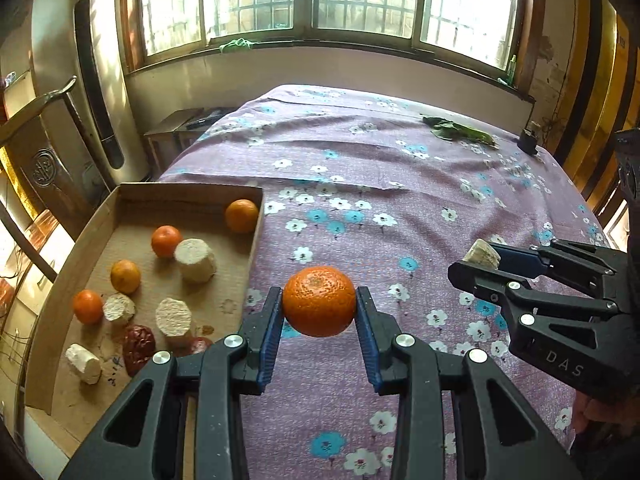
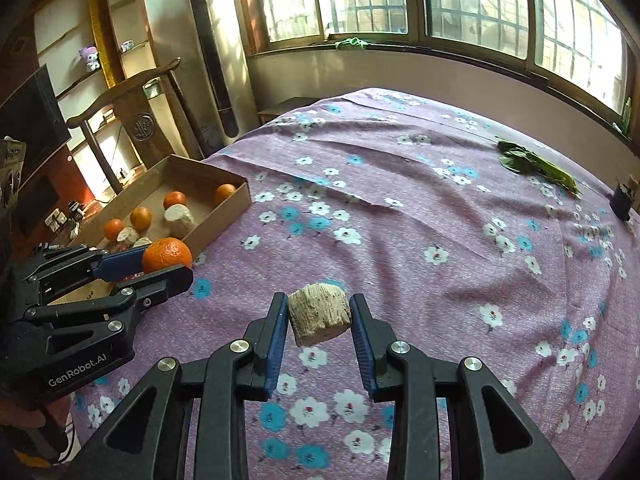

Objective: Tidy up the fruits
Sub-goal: 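Carry the orange and the white piece over the box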

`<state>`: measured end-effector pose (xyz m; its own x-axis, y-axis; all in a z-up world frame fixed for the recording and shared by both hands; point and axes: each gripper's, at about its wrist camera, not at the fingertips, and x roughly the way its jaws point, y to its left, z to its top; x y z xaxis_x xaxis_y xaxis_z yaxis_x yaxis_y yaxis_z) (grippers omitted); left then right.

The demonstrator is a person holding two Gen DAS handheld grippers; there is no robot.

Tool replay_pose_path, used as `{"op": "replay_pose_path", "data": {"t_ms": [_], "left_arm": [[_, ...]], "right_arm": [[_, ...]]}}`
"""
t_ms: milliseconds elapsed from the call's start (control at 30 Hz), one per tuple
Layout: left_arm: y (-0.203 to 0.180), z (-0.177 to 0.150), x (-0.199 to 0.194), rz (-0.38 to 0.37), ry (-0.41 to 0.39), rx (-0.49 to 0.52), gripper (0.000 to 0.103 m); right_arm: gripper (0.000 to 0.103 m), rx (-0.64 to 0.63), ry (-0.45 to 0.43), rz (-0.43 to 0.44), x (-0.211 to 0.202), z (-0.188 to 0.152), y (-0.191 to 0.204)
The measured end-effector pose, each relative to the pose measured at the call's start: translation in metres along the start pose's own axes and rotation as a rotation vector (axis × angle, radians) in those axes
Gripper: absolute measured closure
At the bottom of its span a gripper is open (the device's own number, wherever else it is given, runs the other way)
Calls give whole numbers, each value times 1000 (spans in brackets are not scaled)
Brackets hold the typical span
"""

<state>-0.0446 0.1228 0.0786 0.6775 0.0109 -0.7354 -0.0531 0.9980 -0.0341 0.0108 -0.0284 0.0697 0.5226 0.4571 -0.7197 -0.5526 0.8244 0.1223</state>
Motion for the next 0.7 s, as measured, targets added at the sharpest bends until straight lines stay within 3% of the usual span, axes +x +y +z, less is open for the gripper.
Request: {"op": "replay_pose_path", "data": {"t_ms": [467, 700], "left_arm": [[105, -27, -33, 115, -11, -131, 68], [128, -41, -32, 108, 21, -164, 68]], "right_arm": [[69, -156, 15, 99, 31, 30, 94], [69, -200, 44, 147, 56, 44, 125]]}}
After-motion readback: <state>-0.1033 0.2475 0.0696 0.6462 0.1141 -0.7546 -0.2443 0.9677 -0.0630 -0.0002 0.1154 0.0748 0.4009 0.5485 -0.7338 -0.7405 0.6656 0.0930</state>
